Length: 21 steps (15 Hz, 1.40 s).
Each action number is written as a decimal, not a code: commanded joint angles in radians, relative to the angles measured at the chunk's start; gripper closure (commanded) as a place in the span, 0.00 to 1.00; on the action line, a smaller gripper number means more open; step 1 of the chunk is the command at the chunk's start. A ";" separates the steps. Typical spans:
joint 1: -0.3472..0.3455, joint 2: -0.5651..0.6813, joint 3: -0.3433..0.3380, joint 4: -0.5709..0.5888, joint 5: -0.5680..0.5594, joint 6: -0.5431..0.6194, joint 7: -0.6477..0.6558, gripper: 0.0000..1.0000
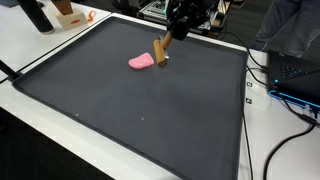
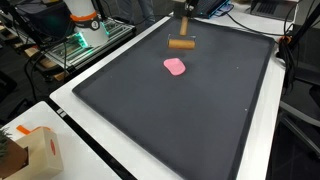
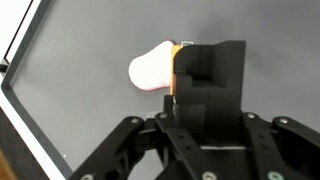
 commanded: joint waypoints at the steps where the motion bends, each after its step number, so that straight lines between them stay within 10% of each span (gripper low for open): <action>1: -0.034 -0.076 0.006 -0.061 0.036 0.040 -0.068 0.77; 21: -0.195 -0.379 -0.084 -0.135 0.391 0.047 -0.514 0.77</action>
